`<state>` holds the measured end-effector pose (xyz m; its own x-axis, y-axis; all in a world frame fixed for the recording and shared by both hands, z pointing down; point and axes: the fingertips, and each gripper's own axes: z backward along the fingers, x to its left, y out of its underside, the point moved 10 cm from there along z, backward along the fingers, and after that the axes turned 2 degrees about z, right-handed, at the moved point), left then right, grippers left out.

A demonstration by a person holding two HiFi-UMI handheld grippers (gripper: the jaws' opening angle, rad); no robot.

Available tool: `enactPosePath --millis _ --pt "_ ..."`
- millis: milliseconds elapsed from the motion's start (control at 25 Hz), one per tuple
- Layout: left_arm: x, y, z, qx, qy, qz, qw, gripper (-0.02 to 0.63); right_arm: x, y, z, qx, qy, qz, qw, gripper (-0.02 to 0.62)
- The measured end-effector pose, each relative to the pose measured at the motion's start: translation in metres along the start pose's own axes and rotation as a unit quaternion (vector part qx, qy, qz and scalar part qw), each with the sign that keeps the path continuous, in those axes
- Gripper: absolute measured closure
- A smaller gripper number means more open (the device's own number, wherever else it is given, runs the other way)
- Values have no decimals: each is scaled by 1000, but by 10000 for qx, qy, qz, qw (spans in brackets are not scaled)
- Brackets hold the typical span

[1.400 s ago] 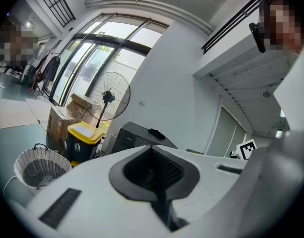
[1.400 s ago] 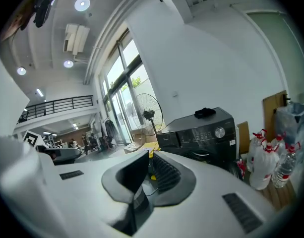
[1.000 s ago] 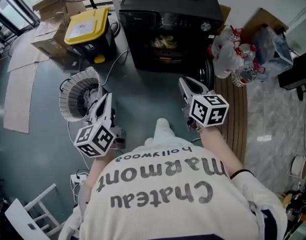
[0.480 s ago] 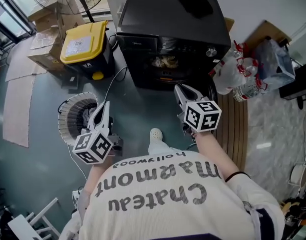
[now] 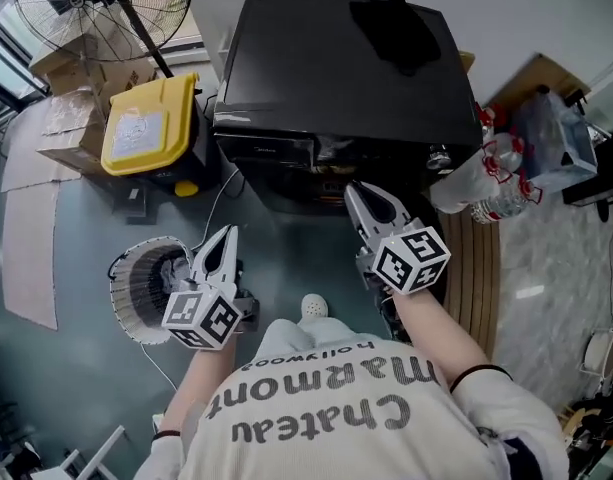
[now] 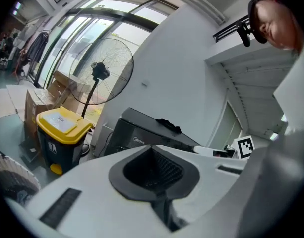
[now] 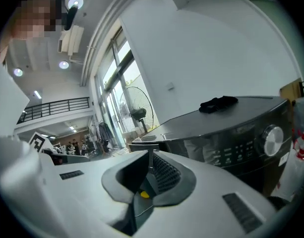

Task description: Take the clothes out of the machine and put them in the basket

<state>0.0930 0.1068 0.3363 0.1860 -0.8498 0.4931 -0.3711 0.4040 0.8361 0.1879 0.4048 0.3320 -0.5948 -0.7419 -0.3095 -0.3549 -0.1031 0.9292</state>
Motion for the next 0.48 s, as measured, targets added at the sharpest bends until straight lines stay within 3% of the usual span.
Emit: enactPosePath --millis 120,280,480 --pt "11 15 -30 272 215 -262 9991 599 -8 31 -17 94 -121 57 9999 548" --pt "29 54 -62 696 442 -585 9949 600 -17 95 -30 688 -138 44 9975 548" --pt "57 119 -99 1334 485 -824 9864 599 -34 176 -52 1204 282 -109 9923 548"
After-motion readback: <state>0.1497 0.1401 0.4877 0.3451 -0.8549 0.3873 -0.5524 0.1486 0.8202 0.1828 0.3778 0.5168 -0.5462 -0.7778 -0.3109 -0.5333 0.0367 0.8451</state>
